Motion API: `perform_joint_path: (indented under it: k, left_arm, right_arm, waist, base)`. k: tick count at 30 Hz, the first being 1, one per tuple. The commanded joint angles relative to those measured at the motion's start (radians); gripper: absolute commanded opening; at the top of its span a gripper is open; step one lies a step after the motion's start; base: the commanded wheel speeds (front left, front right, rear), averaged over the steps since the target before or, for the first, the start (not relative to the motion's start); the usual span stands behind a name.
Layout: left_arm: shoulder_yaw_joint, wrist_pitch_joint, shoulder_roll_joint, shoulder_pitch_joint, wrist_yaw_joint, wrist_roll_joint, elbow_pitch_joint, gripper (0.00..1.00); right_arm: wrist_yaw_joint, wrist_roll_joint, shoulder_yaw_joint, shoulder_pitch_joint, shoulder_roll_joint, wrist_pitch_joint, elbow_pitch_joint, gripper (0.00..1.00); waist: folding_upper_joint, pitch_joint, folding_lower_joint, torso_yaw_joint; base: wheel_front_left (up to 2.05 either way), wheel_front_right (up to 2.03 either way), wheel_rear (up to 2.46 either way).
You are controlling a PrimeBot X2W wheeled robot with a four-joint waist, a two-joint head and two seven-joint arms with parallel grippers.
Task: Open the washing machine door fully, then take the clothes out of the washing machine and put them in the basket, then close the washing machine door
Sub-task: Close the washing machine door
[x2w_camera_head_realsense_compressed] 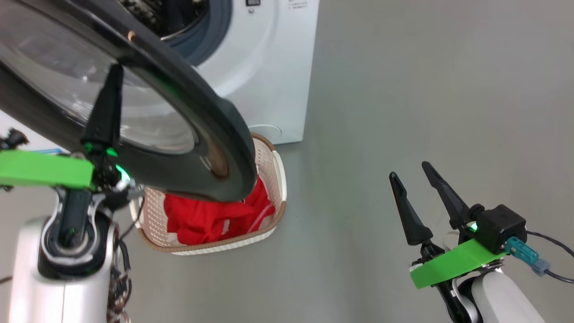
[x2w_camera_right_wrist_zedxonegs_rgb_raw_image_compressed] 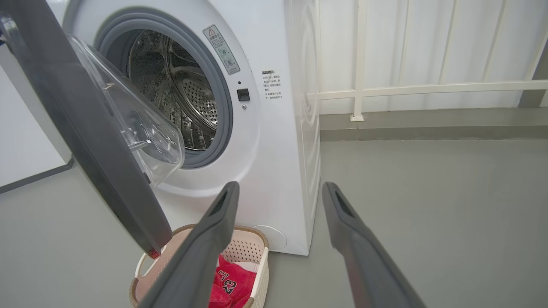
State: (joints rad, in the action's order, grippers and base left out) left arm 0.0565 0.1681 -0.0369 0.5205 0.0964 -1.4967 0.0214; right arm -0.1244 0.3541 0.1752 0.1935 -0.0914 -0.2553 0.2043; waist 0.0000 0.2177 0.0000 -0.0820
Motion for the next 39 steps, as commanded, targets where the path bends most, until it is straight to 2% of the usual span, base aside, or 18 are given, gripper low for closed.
perform_joint_path:
  k: [1,20,28,39]
  left_arm:
    - [0.022,-0.025,-0.014,0.066,-0.004,0.024,-0.002,0.0]
    - [0.054,-0.099,-0.031,0.312,-0.084,0.036,0.224,0.0]
    - [0.053,-0.107,-0.034,0.402,-0.138,0.033,0.324,0.0]
    - [0.053,-0.096,-0.029,0.414,-0.191,0.003,0.417,0.0]
  right_arm:
    - [-0.006,0.001,0.013,0.034,-0.001,-0.006,-0.03,1.0]
    - [-0.006,-0.003,0.019,0.072,0.007,-0.006,-0.042,1.0]
    - [-0.006,-0.003,0.031,0.086,0.007,-0.006,-0.037,1.0]
    - [-0.006,-0.001,0.036,0.084,0.0,-0.006,-0.026,1.0]
  waist:
    - [0.0,0.032,0.0,-0.03]
    - [0.0,0.124,0.0,-0.079]
    - [0.0,0.141,0.0,-0.08]
    - [0.0,0.109,0.0,-0.071]
  base:
    - [0.0,0.0,0.0]
    - [0.0,0.0,0.0]
    - [0.0,0.0,0.0]
    - [0.0,0.0,0.0]
